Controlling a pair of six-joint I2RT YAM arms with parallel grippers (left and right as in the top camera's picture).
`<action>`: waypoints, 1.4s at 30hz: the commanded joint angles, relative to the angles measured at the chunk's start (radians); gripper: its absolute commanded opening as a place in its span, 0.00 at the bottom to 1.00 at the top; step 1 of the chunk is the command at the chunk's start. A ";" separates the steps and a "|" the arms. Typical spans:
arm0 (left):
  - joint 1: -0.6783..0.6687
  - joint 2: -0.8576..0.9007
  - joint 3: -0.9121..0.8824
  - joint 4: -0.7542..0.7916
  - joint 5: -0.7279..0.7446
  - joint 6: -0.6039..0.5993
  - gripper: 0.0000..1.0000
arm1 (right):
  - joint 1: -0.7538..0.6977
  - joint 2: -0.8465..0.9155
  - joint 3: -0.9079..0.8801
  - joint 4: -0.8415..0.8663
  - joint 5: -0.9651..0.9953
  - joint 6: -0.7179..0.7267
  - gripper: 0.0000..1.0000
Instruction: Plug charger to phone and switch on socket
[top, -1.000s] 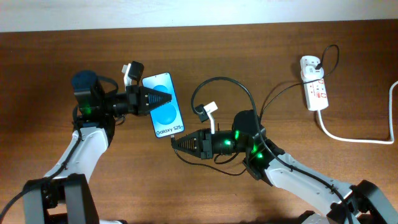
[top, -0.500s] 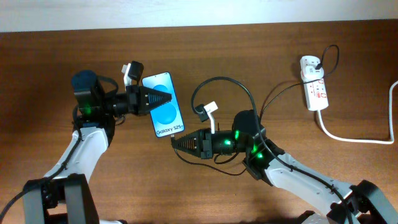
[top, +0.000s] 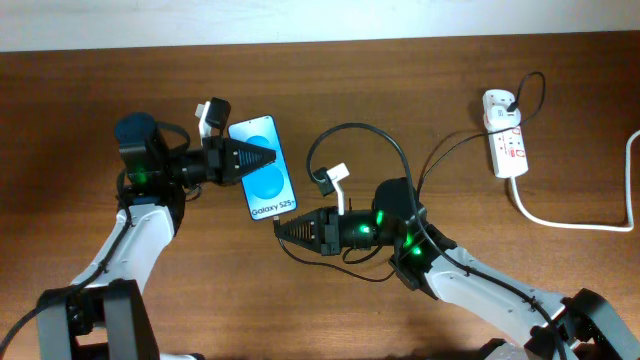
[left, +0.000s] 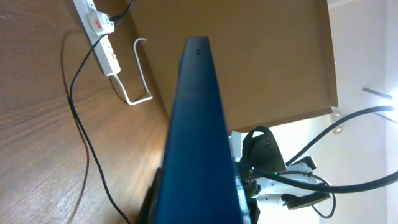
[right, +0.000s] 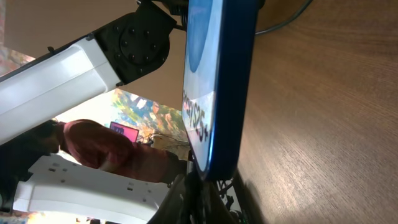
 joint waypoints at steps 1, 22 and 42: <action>-0.043 -0.008 0.004 0.008 0.008 0.019 0.00 | 0.004 0.001 0.026 0.027 0.023 -0.007 0.05; -0.049 -0.008 0.004 0.008 0.039 0.063 0.00 | -0.106 0.001 0.026 0.038 -0.195 -0.011 0.04; -0.024 -0.008 0.004 -0.031 0.039 0.033 0.00 | -0.041 0.001 0.046 -0.170 -0.186 -0.282 0.04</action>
